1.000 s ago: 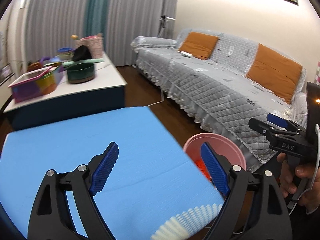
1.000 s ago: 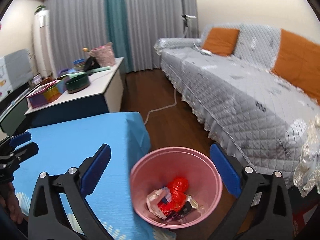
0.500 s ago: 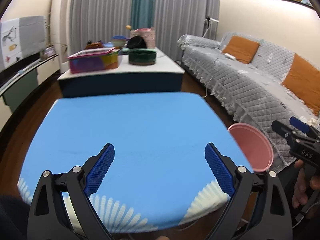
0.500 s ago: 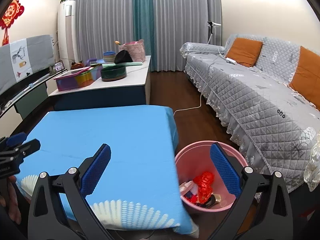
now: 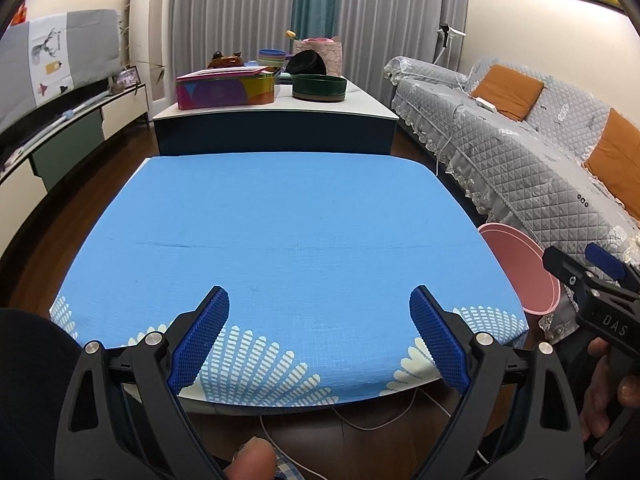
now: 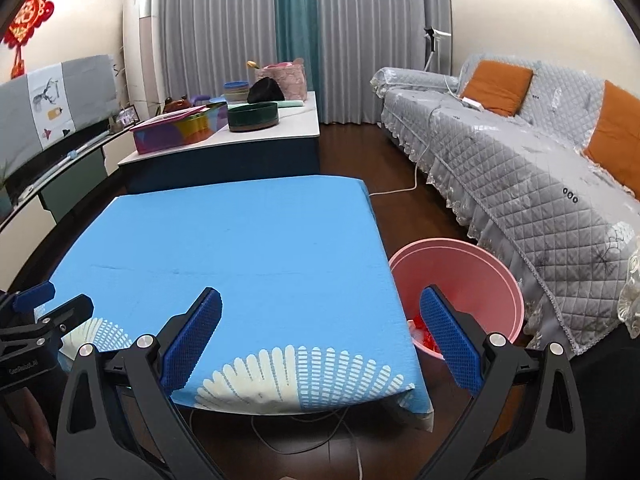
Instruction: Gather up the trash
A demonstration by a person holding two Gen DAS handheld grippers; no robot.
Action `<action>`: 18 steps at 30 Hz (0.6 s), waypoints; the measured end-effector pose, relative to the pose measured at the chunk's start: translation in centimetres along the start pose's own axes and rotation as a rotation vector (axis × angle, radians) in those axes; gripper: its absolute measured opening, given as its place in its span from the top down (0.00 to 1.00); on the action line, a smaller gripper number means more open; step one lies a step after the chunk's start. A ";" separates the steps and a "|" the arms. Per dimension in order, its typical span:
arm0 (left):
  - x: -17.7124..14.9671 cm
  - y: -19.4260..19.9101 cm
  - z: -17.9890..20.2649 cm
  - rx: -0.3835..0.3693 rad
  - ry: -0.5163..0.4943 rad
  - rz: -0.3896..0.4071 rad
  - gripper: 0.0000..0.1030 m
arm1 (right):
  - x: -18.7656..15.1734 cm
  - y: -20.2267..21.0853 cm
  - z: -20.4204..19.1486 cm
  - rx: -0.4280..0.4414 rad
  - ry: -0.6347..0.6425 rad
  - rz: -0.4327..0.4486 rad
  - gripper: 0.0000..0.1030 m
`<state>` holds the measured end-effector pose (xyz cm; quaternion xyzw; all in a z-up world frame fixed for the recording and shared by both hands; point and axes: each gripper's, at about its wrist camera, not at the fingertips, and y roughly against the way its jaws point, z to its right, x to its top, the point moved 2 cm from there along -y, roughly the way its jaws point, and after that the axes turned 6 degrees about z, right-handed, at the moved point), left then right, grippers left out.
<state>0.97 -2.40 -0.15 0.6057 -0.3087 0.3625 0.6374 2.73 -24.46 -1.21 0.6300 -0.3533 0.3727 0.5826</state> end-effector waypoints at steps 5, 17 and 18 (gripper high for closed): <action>-0.4 -0.2 0.1 -0.006 0.010 -0.013 0.14 | -0.1 -0.3 0.3 -0.011 -0.005 -0.007 0.05; -0.6 -0.4 0.6 -0.020 -0.002 -0.018 0.14 | -0.5 -0.7 0.3 -0.016 -0.006 -0.016 0.05; -0.5 -0.4 0.7 -0.021 -0.002 -0.019 0.14 | -0.6 -0.8 0.4 -0.016 -0.006 -0.016 0.05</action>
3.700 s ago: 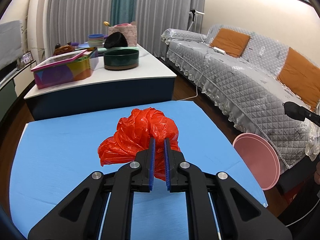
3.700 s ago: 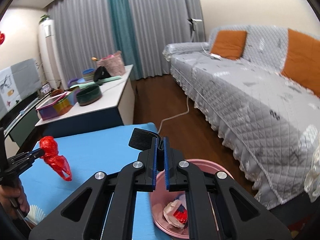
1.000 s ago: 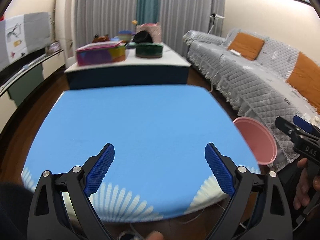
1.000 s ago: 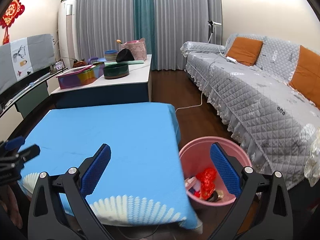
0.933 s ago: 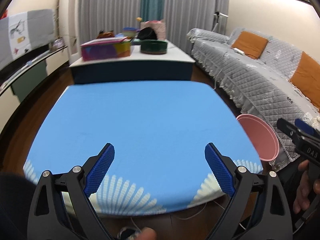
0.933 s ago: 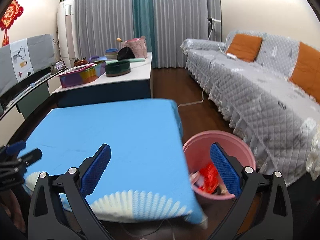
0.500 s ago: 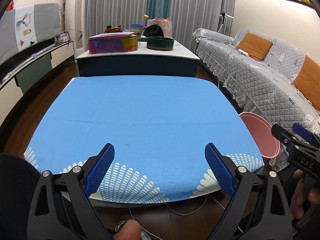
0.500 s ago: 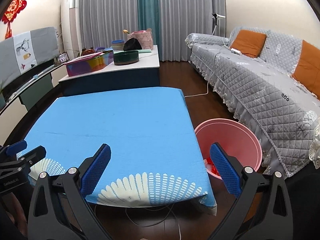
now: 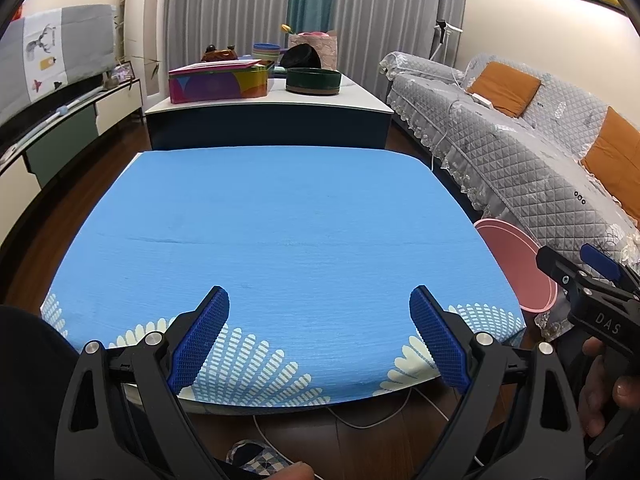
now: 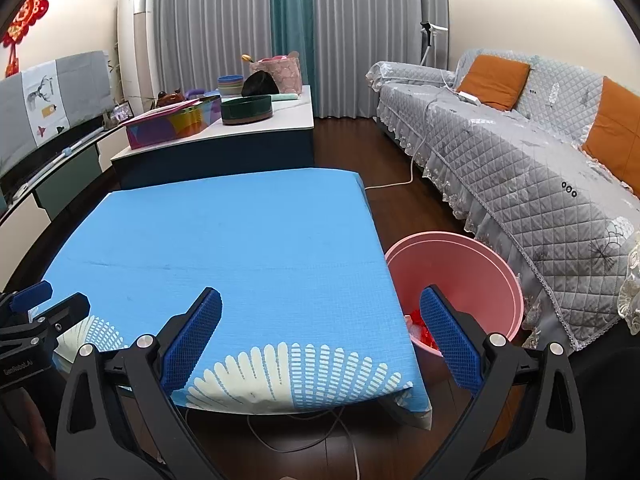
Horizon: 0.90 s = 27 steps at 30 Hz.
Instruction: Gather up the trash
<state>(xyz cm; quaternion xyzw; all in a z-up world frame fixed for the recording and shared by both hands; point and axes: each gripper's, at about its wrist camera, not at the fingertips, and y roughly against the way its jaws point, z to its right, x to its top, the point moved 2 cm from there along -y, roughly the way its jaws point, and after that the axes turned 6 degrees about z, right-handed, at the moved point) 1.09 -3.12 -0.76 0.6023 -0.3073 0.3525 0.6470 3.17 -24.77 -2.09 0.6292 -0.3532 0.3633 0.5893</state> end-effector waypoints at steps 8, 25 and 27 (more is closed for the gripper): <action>-0.1 -0.2 0.2 -0.006 -0.002 -0.003 0.14 | -0.2 -0.3 0.4 -0.003 -0.001 -0.008 0.05; -0.2 -0.6 0.7 -0.023 0.000 -0.009 0.14 | -0.6 -0.7 0.8 -0.003 0.001 -0.020 0.05; -0.2 -0.6 0.9 -0.025 -0.004 -0.006 0.14 | -0.6 -0.7 0.8 -0.003 0.001 -0.019 0.05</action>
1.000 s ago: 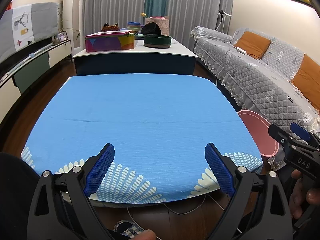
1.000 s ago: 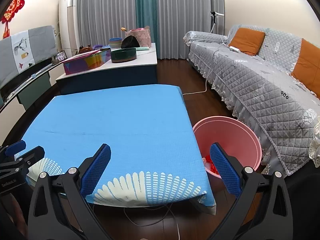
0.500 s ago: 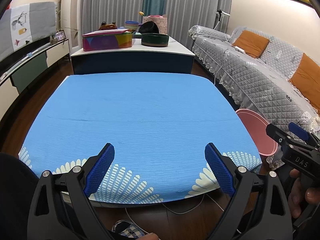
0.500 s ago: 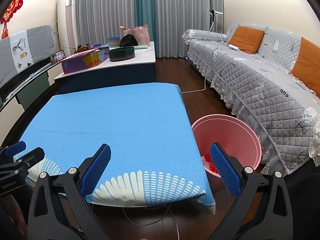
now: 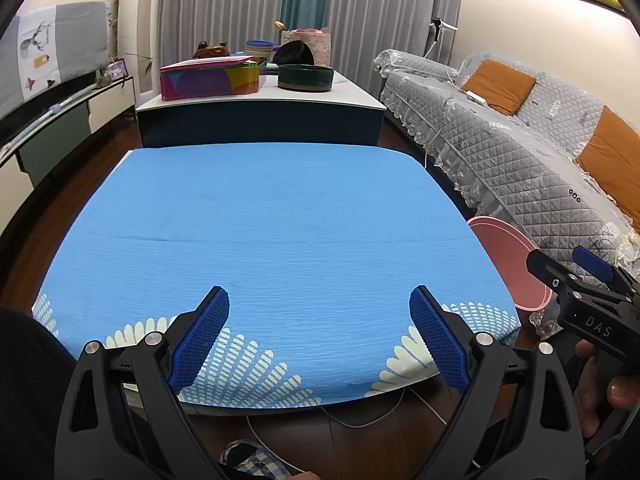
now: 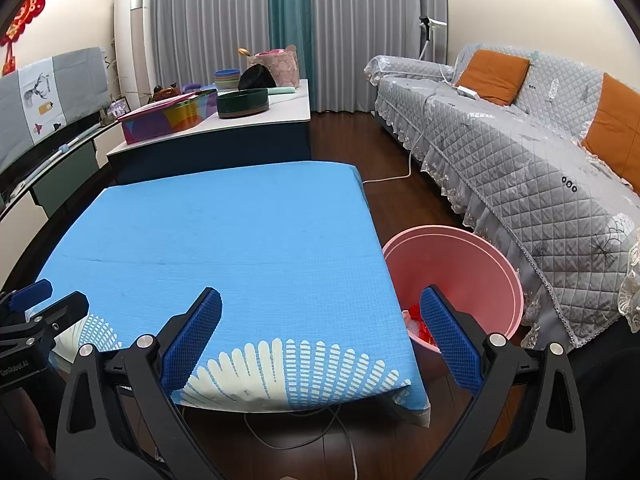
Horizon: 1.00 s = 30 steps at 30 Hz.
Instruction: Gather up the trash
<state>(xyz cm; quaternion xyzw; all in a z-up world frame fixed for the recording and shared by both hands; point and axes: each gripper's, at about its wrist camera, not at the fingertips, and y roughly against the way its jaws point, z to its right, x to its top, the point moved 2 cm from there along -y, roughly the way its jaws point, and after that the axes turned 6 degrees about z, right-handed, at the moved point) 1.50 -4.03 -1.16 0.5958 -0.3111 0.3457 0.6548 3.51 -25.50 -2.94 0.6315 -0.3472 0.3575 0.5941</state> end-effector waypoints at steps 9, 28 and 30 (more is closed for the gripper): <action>0.0 0.0 0.0 -0.006 -0.003 0.005 0.14 | 0.0 0.0 0.0 0.000 0.000 -0.002 0.05; 0.0 -0.1 -0.1 -0.015 -0.005 0.012 0.14 | -0.3 -0.2 -0.2 0.001 0.005 -0.007 0.05; 0.1 -0.2 -0.1 -0.017 -0.005 0.017 0.14 | -0.3 -0.3 -0.3 0.001 0.005 -0.007 0.05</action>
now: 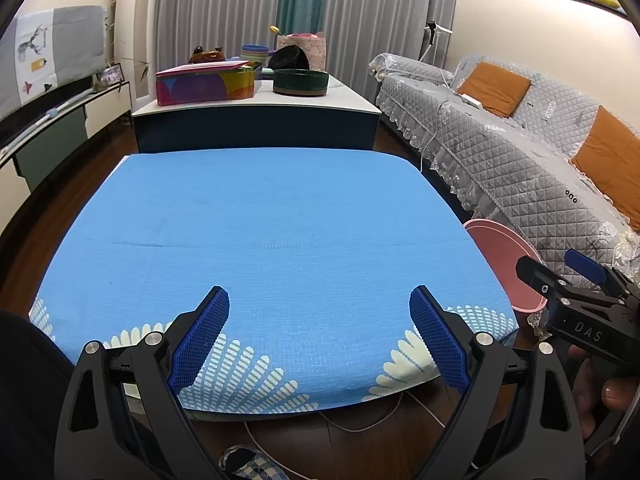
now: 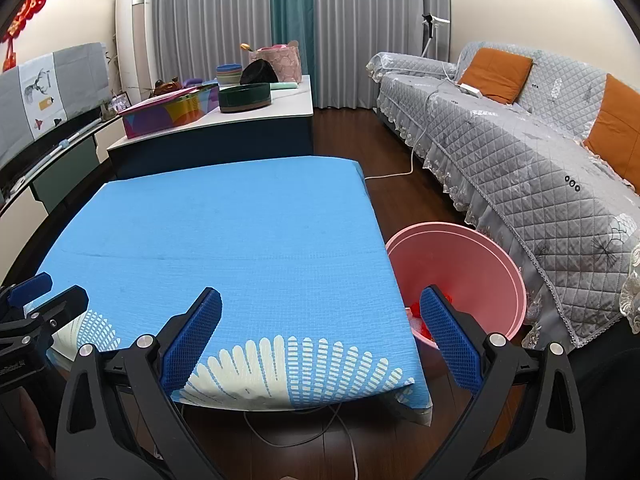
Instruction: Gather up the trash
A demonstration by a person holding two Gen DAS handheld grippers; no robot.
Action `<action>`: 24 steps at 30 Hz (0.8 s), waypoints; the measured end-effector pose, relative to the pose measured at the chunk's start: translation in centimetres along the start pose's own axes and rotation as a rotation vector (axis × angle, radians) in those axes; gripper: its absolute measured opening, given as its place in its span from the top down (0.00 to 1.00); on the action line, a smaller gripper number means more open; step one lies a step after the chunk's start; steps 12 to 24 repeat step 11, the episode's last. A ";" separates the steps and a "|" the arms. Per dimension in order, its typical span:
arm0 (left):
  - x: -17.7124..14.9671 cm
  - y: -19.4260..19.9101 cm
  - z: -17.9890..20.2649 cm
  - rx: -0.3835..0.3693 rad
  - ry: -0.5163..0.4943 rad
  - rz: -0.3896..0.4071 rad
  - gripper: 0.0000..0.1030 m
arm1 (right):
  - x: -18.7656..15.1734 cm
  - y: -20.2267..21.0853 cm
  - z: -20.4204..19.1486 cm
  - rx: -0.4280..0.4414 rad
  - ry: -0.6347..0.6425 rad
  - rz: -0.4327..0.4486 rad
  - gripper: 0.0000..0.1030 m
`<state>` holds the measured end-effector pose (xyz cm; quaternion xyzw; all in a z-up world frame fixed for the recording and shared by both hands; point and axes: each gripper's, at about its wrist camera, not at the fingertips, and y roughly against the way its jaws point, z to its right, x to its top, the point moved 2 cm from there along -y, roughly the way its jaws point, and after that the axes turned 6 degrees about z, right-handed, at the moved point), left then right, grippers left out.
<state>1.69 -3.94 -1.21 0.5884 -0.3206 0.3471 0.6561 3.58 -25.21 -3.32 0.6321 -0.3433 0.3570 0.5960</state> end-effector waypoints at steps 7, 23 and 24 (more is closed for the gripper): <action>-0.1 -0.5 0.1 0.008 -0.006 -0.022 0.14 | 0.1 0.0 0.0 0.000 0.001 -0.001 0.05; -0.1 -0.4 0.1 0.014 -0.003 -0.023 0.14 | 0.0 0.0 0.0 0.000 0.000 -0.001 0.05; -0.1 -0.4 0.1 0.014 -0.003 -0.023 0.14 | 0.0 0.0 0.0 0.000 0.000 -0.001 0.05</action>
